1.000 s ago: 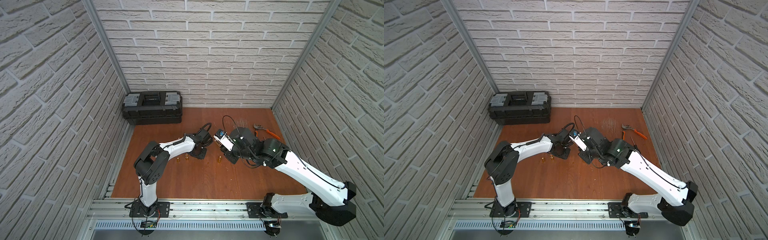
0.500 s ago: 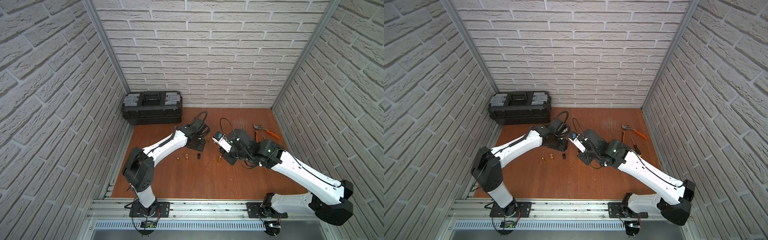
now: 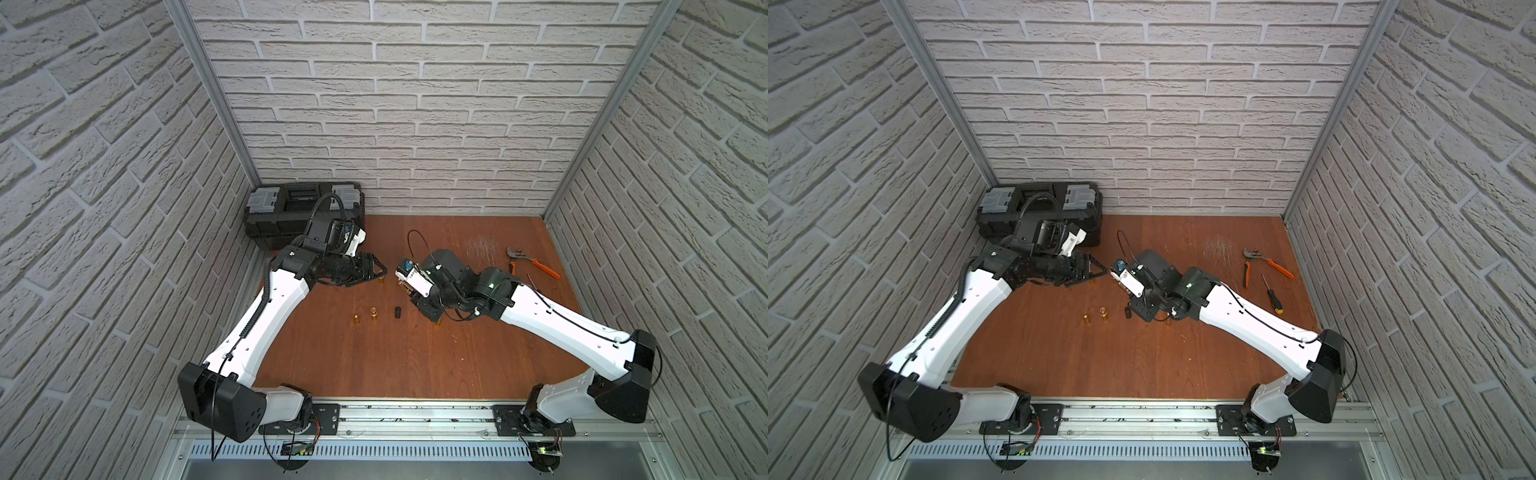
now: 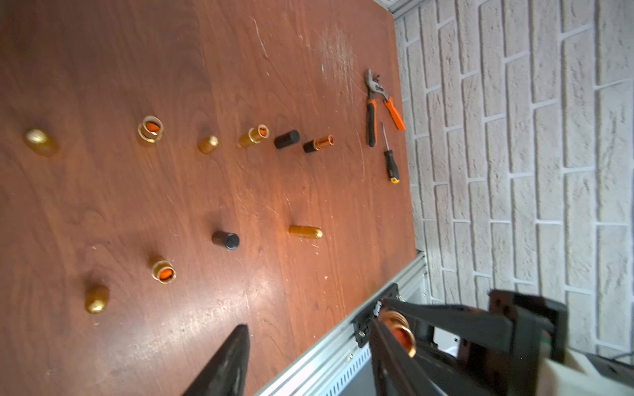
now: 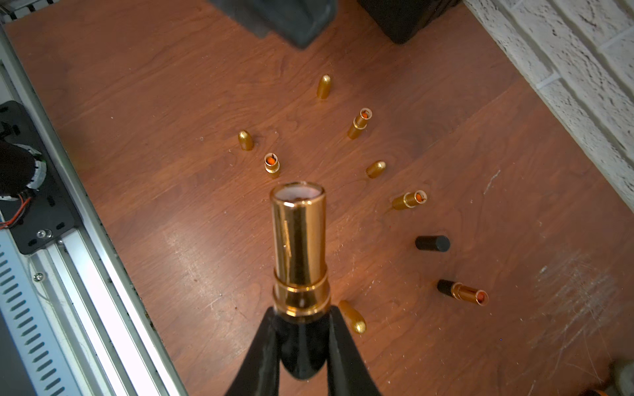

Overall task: Open the lipstick cap
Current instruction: Place the lipstick at the center of the board.

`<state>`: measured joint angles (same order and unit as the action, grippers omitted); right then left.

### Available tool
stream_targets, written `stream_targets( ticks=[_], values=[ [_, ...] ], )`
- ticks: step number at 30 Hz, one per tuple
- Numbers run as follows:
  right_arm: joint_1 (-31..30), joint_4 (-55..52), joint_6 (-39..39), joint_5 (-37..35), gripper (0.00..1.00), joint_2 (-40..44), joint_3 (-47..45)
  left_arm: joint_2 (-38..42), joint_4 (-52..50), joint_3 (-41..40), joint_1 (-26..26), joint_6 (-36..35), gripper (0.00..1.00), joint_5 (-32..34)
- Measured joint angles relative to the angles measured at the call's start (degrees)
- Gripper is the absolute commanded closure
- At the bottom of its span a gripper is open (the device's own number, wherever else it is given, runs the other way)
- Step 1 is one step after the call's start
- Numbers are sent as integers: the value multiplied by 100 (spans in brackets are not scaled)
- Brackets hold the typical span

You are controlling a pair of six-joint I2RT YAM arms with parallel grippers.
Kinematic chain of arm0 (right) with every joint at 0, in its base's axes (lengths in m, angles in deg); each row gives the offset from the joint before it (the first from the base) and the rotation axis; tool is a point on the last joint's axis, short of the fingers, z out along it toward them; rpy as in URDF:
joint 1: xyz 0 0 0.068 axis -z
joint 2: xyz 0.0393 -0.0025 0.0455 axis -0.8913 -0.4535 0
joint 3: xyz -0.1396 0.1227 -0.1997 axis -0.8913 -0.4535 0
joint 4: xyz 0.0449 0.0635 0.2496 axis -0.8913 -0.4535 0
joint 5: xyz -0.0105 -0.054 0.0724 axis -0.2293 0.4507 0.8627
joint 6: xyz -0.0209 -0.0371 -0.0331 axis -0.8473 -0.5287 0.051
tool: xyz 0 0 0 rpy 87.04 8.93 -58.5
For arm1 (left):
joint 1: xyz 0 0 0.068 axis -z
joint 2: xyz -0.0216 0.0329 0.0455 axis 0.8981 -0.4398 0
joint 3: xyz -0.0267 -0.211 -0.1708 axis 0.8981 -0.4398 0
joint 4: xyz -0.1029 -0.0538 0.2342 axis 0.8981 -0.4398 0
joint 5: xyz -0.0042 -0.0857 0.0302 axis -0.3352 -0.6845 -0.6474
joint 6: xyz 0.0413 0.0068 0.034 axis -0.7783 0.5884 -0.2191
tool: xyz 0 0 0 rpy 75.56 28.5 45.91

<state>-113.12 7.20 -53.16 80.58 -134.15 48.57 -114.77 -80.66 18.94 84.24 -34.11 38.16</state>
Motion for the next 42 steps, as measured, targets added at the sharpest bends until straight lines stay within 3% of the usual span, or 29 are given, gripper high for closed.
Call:
stream_targets(
  ticks=[15, 34, 42],
  values=[
    [0, 136, -24, 507, 96, -682, 509, 90, 188, -439, -81, 59, 46, -931],
    [0, 127, -153, 629, 96, -844, 715, -164, 293, -442, -70, -66, 80, -1169],
    [0, 101, -153, 603, 88, -855, 721, -170, 258, -437, -70, -127, 85, -1248]
  ],
)
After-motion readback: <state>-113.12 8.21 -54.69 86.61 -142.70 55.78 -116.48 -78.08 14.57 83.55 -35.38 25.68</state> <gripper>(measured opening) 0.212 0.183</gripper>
